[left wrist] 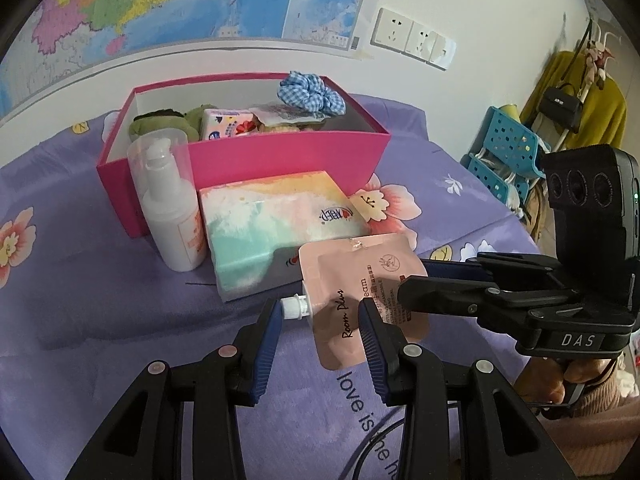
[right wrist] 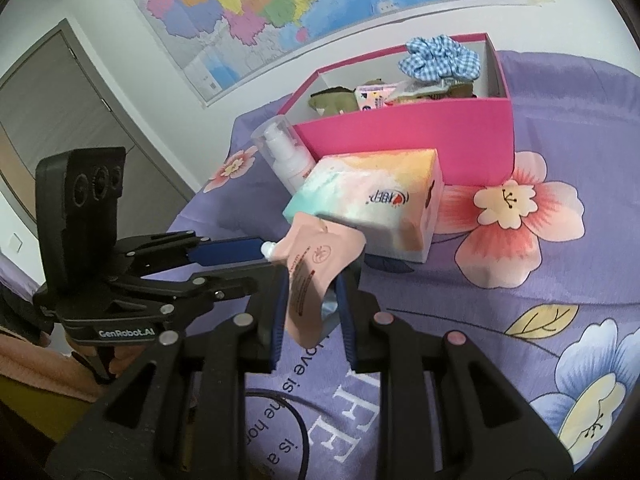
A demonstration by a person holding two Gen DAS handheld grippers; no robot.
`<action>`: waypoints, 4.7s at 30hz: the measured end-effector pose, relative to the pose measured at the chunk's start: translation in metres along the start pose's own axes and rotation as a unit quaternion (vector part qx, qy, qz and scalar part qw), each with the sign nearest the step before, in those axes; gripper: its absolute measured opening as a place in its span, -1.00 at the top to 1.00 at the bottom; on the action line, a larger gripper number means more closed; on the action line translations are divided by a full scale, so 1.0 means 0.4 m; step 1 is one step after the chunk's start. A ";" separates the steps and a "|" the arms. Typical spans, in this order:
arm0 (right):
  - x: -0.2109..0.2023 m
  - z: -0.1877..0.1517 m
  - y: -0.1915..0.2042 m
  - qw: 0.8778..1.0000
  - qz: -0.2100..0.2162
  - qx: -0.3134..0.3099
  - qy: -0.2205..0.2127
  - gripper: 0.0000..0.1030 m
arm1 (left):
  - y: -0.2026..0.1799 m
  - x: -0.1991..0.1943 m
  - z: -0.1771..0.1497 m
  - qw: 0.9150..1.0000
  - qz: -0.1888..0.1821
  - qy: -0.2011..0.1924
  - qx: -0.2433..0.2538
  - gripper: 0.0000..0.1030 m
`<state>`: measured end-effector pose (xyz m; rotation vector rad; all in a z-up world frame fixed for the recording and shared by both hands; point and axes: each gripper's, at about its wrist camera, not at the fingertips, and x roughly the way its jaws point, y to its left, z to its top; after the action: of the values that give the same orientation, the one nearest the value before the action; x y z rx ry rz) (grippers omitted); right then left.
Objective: Organize soft objects
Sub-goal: 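Lift the pink pouch toward the pink box with the right gripper, then move the held pouch over the pink box rim with the right gripper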
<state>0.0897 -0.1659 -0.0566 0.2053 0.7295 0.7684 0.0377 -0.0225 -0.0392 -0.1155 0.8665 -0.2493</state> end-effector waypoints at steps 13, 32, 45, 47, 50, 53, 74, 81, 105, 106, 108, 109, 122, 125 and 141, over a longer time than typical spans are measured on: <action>-0.015 0.025 -0.005 1.000 -0.003 -0.006 -0.013 0.47 | -0.013 -0.010 0.013 1.000 0.007 -0.012 0.005 0.24; -0.027 0.064 -0.016 1.000 -0.010 -0.011 -0.027 0.47 | -0.021 -0.013 0.043 0.999 0.015 -0.027 0.014 0.24; -0.027 0.108 -0.020 0.999 -0.010 -0.016 -0.042 0.47 | -0.012 -0.020 0.082 0.999 0.019 -0.043 0.015 0.24; -0.026 0.112 -0.021 0.999 -0.010 -0.015 -0.043 0.47 | -0.010 -0.020 0.086 0.999 0.019 -0.044 0.015 0.24; -0.028 0.117 -0.020 0.999 -0.011 -0.015 -0.046 0.47 | -0.009 -0.019 0.091 0.999 0.019 -0.045 0.015 0.24; -0.029 0.122 -0.020 0.999 -0.011 -0.015 -0.048 0.47 | -0.008 -0.020 0.096 0.999 0.019 -0.048 0.016 0.24; -0.029 0.168 -0.024 0.998 -0.013 -0.019 -0.061 0.47 | 0.003 -0.019 0.134 0.998 0.018 -0.060 0.015 0.24; -0.031 0.181 -0.027 0.998 -0.013 -0.021 -0.066 0.47 | 0.006 -0.016 0.149 0.998 0.020 -0.065 0.016 0.24; -0.009 0.241 -0.039 0.997 -0.010 -0.020 -0.072 0.47 | 0.039 -0.010 0.199 0.997 0.026 -0.076 0.005 0.24; -0.007 0.244 -0.040 0.997 -0.011 -0.020 -0.072 0.47 | 0.040 -0.009 0.201 0.997 0.026 -0.076 0.004 0.24; -0.005 0.248 -0.044 0.997 -0.010 -0.019 -0.073 0.47 | 0.041 -0.008 0.205 0.997 0.027 -0.077 0.005 0.24; -0.004 0.251 -0.045 0.997 -0.010 -0.019 -0.073 0.47 | 0.042 -0.007 0.207 0.997 0.028 -0.078 0.005 0.24; 0.009 0.278 -0.055 0.997 -0.010 -0.017 -0.075 0.47 | 0.057 0.003 0.232 0.996 0.032 -0.083 0.002 0.24; 0.016 0.290 -0.059 0.997 -0.011 -0.015 -0.076 0.47 | 0.062 0.006 0.235 0.996 0.034 -0.083 -0.001 0.24; 0.037 0.314 -0.072 0.997 -0.013 -0.008 -0.076 0.47 | 0.078 0.019 0.254 0.996 0.037 -0.083 -0.009 0.24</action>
<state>0.1971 -0.1653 0.0165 0.2365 0.5809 0.7247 0.1256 0.0056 0.0142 -0.1181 0.7057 -0.1601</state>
